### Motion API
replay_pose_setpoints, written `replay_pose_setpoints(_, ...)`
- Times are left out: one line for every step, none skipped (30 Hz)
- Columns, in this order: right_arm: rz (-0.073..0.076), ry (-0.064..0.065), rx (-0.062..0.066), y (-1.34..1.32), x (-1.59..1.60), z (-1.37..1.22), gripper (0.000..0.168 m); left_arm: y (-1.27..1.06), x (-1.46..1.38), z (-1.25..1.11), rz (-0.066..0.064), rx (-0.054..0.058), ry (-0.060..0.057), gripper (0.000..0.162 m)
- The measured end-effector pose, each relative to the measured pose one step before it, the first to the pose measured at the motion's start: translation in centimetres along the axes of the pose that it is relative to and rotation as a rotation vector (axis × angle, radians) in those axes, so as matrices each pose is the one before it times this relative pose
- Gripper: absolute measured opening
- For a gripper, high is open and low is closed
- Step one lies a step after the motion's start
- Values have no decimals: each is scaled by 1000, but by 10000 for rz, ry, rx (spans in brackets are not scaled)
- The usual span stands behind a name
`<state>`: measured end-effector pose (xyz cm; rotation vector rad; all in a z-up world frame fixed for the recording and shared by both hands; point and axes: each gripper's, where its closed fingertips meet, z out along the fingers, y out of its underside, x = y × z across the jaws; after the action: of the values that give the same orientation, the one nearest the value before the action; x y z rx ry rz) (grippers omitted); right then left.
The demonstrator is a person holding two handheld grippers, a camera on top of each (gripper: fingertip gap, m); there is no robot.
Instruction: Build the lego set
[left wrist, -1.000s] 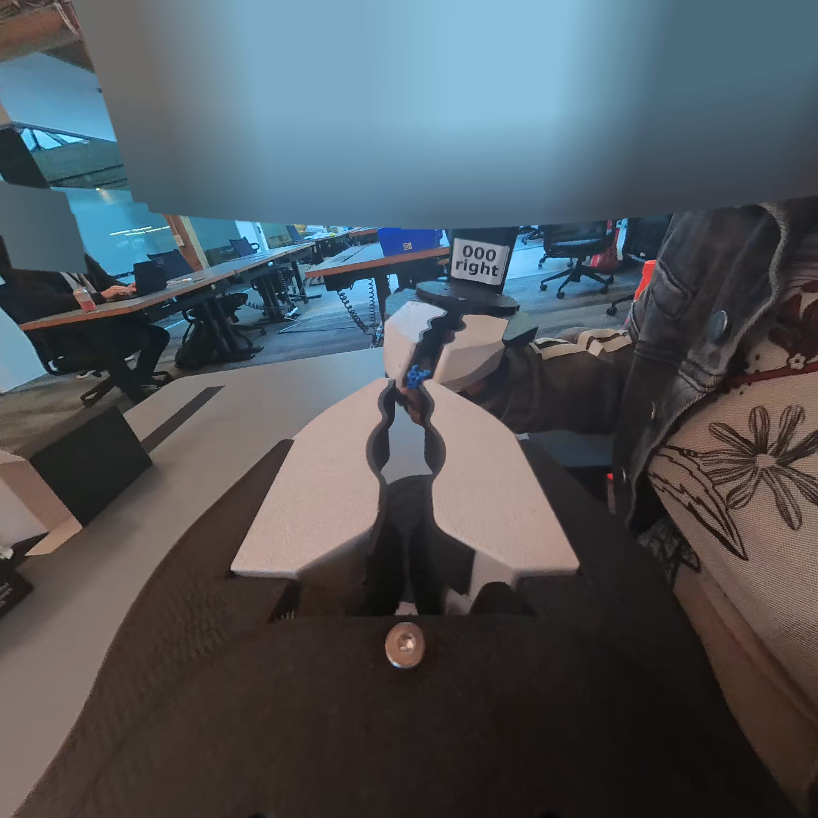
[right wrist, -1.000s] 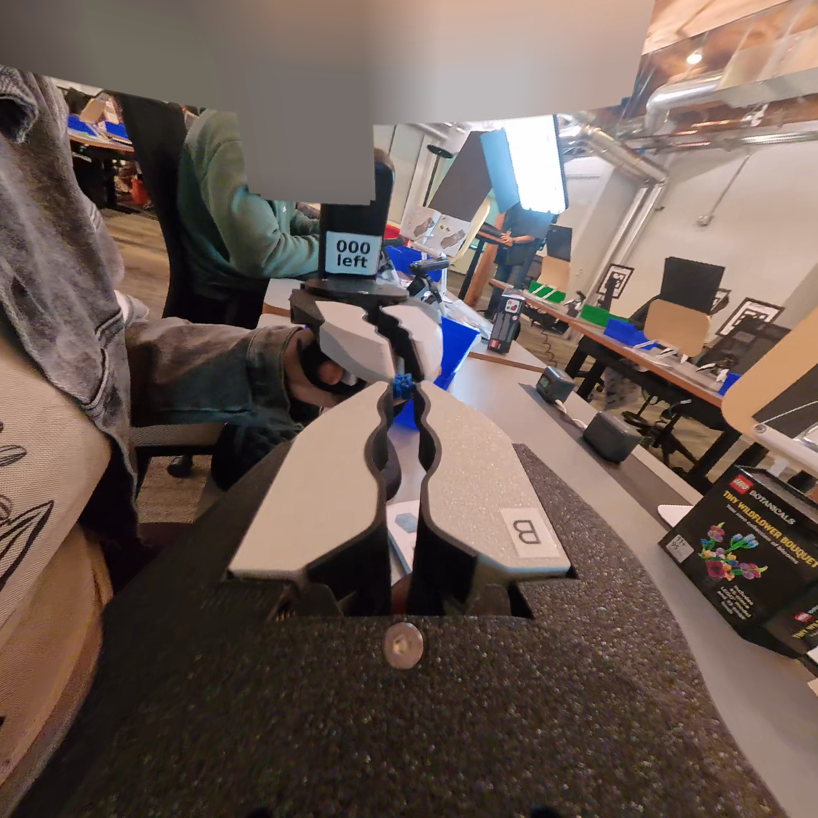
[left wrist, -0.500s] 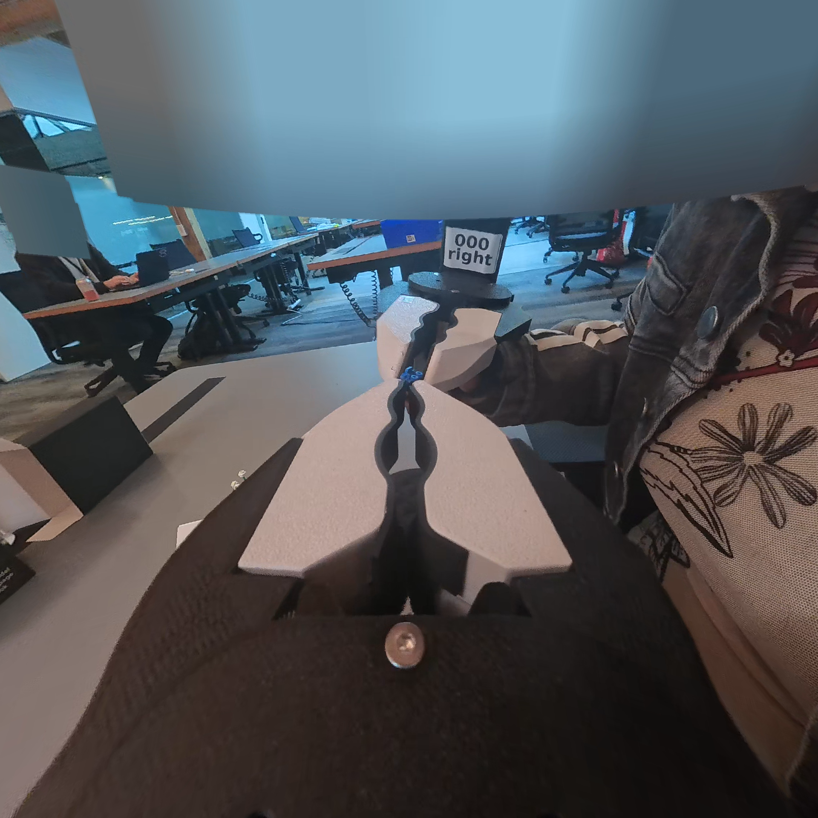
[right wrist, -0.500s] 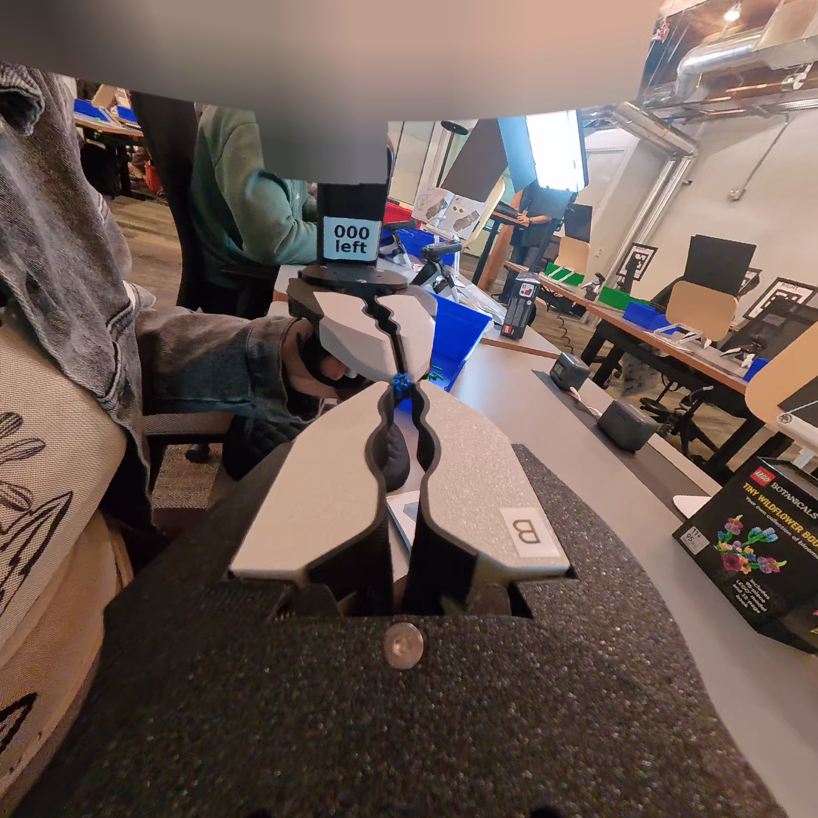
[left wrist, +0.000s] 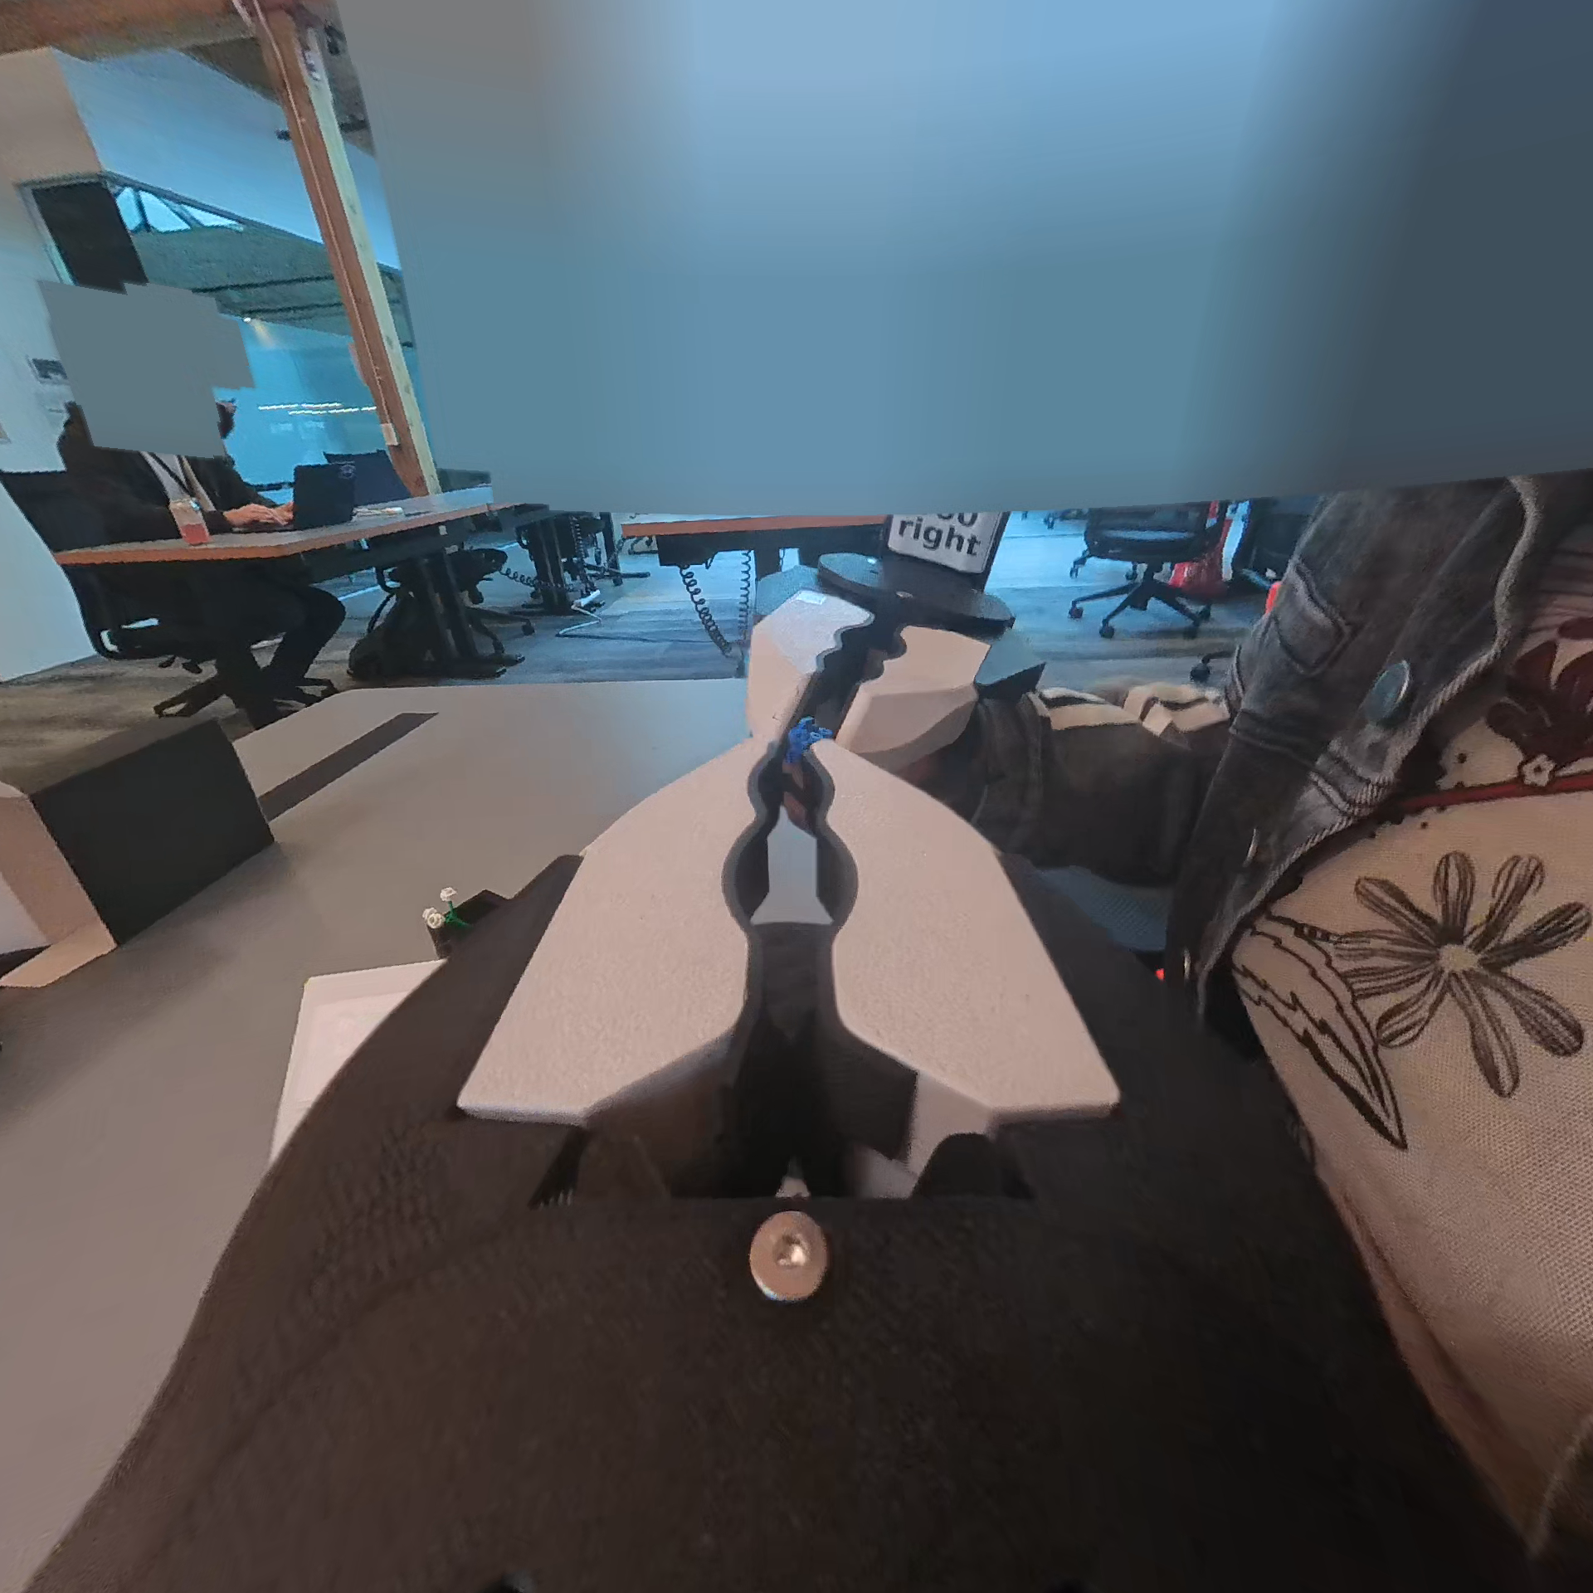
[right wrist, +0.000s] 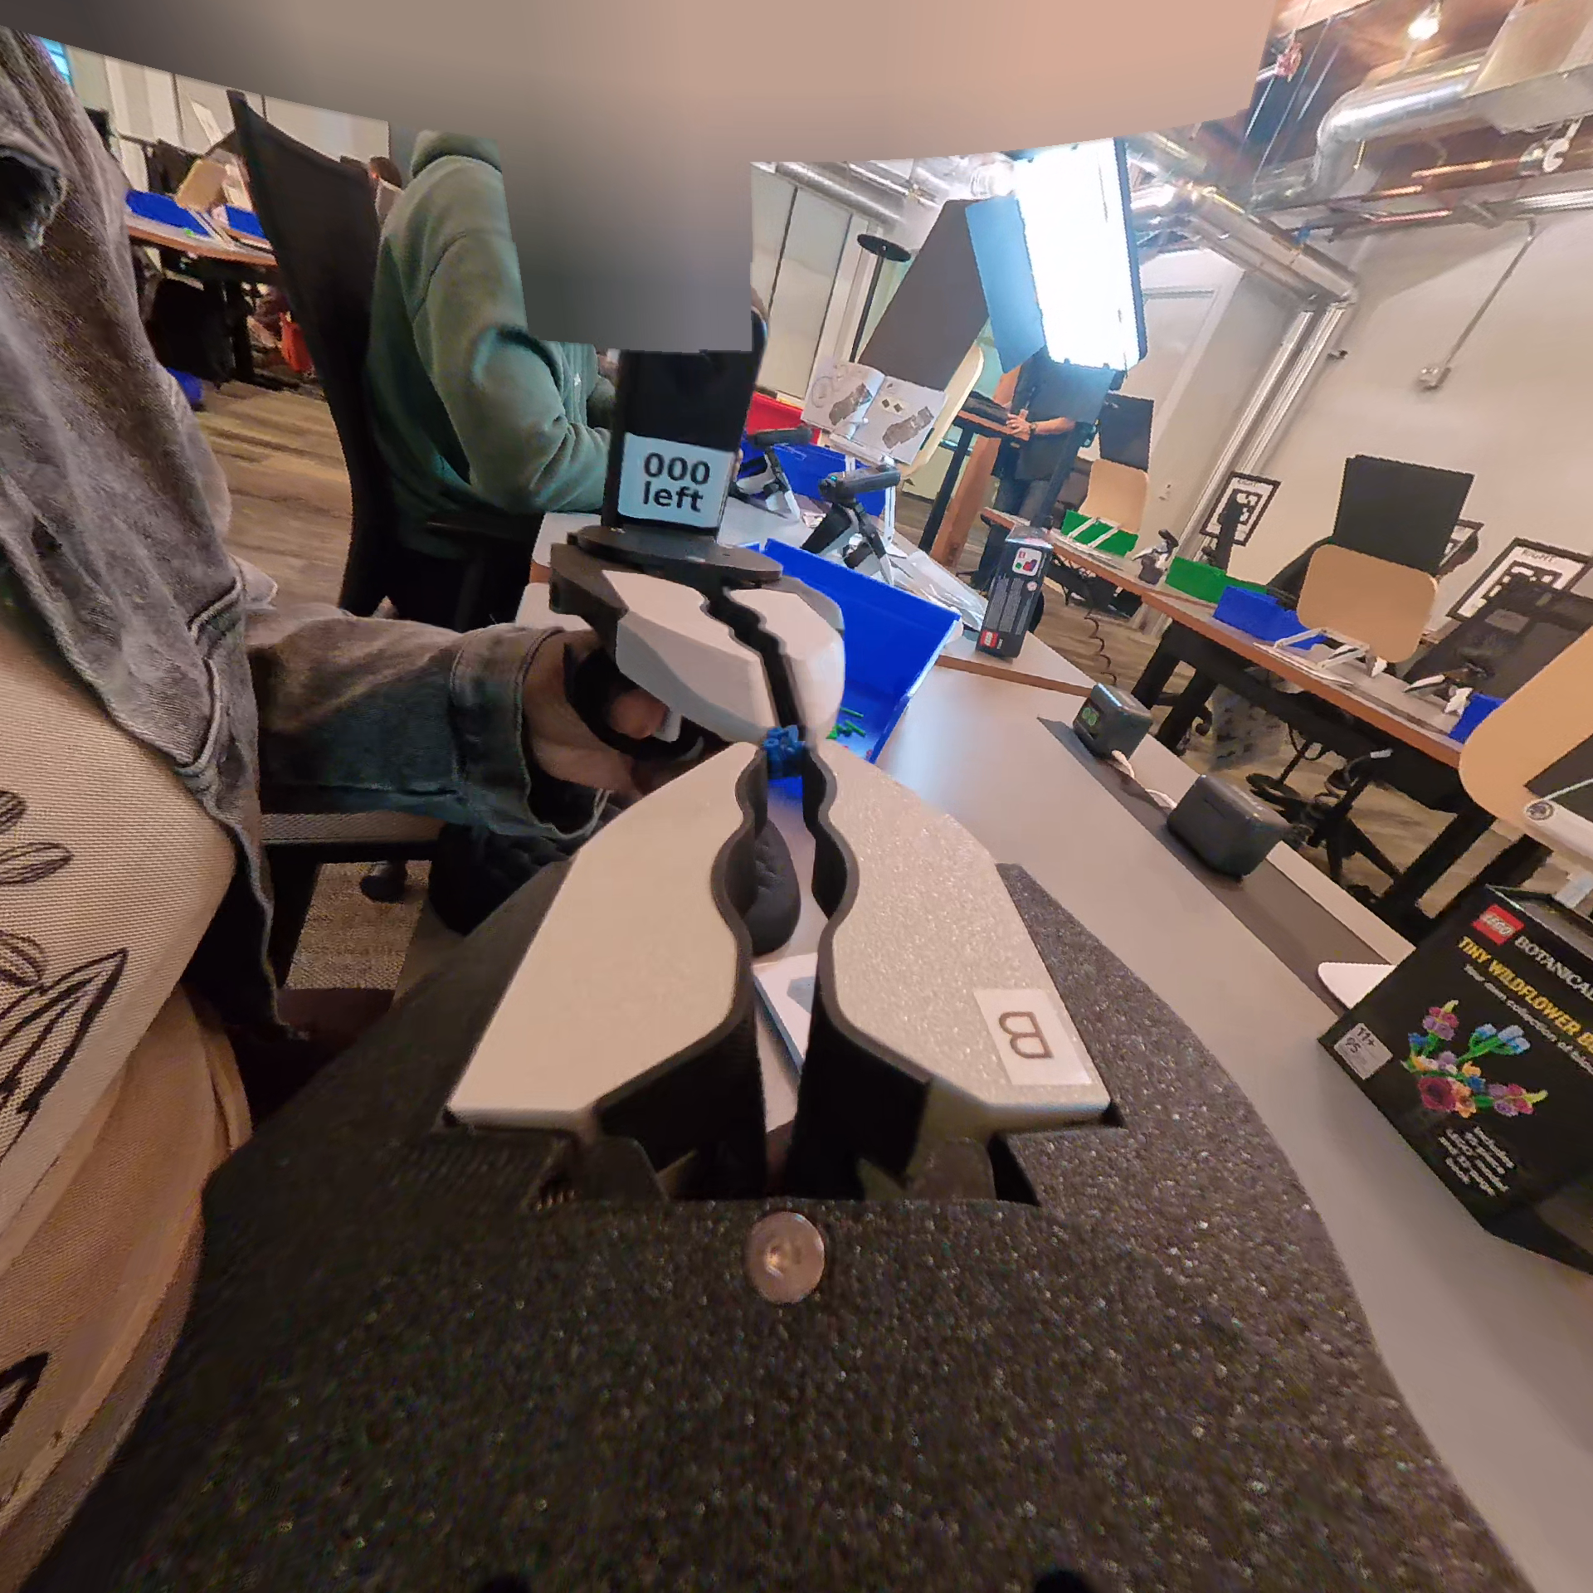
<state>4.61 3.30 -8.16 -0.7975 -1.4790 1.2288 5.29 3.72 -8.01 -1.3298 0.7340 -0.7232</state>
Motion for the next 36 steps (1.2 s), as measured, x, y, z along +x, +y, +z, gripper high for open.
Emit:
replay_pose_setpoints(-55, 66, -17, 90, 67, 38, 8, -128, -213, -173, -150, 189, -154, 8)
replay_pose_setpoints(-230, 236, -60, 194, 212, -33, 8, -134, -304, -315, -62, 210, -251, 15)
replay_pose_setpoints(-310, 123, -69, 224, 9, -100, 8, -84, -440, -467, -14, 123, -383, 23)
replay_pose_setpoints(-197, 165, -109, 257, 78, -186, 8, 14, -592, -669, 63, 4, -521, 31)
replay_pose_setpoints(-73, 237, -104, 316, 208, -282, 8, 68, -798, -866, 142, -67, -652, 36)
replay_pose_setpoints(9, 213, -87, 413, 230, -363, 8, 83, -902, -1023, 166, -62, -698, 42)
replay_pose_setpoints(28, 208, -99, 528, 244, -373, 8, 129, -947, -1071, 112, -86, -661, 46)
replay_pose_setpoints(21, 236, -133, 636, 286, -367, 8, 229, -882, -1016, 41, -143, -546, 48)
replay_pose_setpoints(87, 210, -165, 702, 263, -341, 8, 424, -744, -884, -28, -270, -388, 49)
replay_pose_setpoints(112, 159, -209, 767, 202, -304, 8, 554, -621, -717, -83, -341, -268, 49)
replay_pose_setpoints(44, 152, -261, 803, 160, -272, 8, 570, -579, -555, -96, -321, -247, 49)
replay_pose_setpoints(-32, 168, -280, 788, 130, -218, 8, 491, -508, -377, -54, -252, -211, 50)
replay_pose_setpoints(-52, 159, -281, 738, 109, -180, 8, 349, -323, -184, -21, -139, -112, 50)
replay_pose_setpoints(-27, 135, -292, 701, 76, -142, 9, 279, -158, 18, -20, -92, -34, 50)
replay_pose_setpoints(38, 99, -234, 590, 78, -135, 8, 301, -74, 205, -19, -121, 20, 50)
replay_pose_setpoints(91, 82, -192, 518, 111, -110, 8, 368, 13, 378, -34, -173, 78, 52)
replay_pose_setpoints(103, 87, -206, 520, 191, -117, 8, 433, 94, 520, -52, -214, 146, 55)
replay_pose_setpoints(97, 113, -202, 510, 276, -127, 8, 426, 148, 572, -54, -216, 199, 55)
replay_pose_setpoints(78, 129, -164, 437, 332, -116, 8, 267, 110, 570, -33, -115, 170, 55)
replay_pose_setpoints(36, 165, -151, 426, 389, -121, 8, 107, 100, 506, -9, 0, 150, 55)
replay_pose_setpoints(13, 189, -156, 405, 410, -84, 8, 41, 95, 436, -13, 34, 146, 56)
replay_pose_setpoints(45, 132, -152, 399, 338, -30, 8, 44, 19, 357, -62, 14, 99, 58)
replay_pose_setpoints(67, 70, -148, 375, 243, 6, 9, 65, -17, 285, -87, -8, 71, 59)
replay_pose_setpoints(56, 79, -113, 329, 224, 21, 9, 90, 40, 195, -75, -21, 105, 60)
replay_pose_setpoints(33, 62, -71, 253, 160, 54, 9, 111, 48, 134, -66, -17, 98, 60)
replay_pose_setpoints(13, 33, -83, 256, 84, 69, 9, 106, 0, 78, -70, -9, 49, 59)
replay_pose_setpoints(-5, 71, -116, 277, 136, 71, 9, 120, -33, 37, -43, -15, 12, 59)
replay_pose_setpoints(-21, 81, -114, 264, 130, 69, 8, 151, -70, 7, -6, -36, -21, 59)
replay_pose_setpoints(-24, 48, -110, 269, 102, 47, 8, 186, -122, 6, 33, -72, -56, 59)
replay_pose_setpoints(12, 31, -104, 270, 97, 30, 9, 205, -127, 22, 61, -112, -77, 59)
replay_pose_setpoints(45, 71, -129, 332, 203, 3, 9, 181, -98, 62, 90, -122, -45, 59)
replay_pose_setpoints(35, 142, -199, 456, 363, -25, 8, 93, -5, 113, 118, -105, 25, 59)
replay_pose_setpoints(-34, 259, -268, 586, 587, -52, 8, -7, 1, 195, 135, -76, 53, 59)
replay_pose_setpoints(-108, 423, -378, 811, 879, -67, 8, -82, 1, 275, 132, -69, 92, 59)
replay_pose_setpoints(-203, 597, -597, 1113, 1167, -39, 8, -115, 13, 405, 102, -97, 168, 59)
replay_pose_setpoints(-355, 663, -737, 1288, 1247, 19, 8, -69, 42, 532, 52, -187, 249, 54)
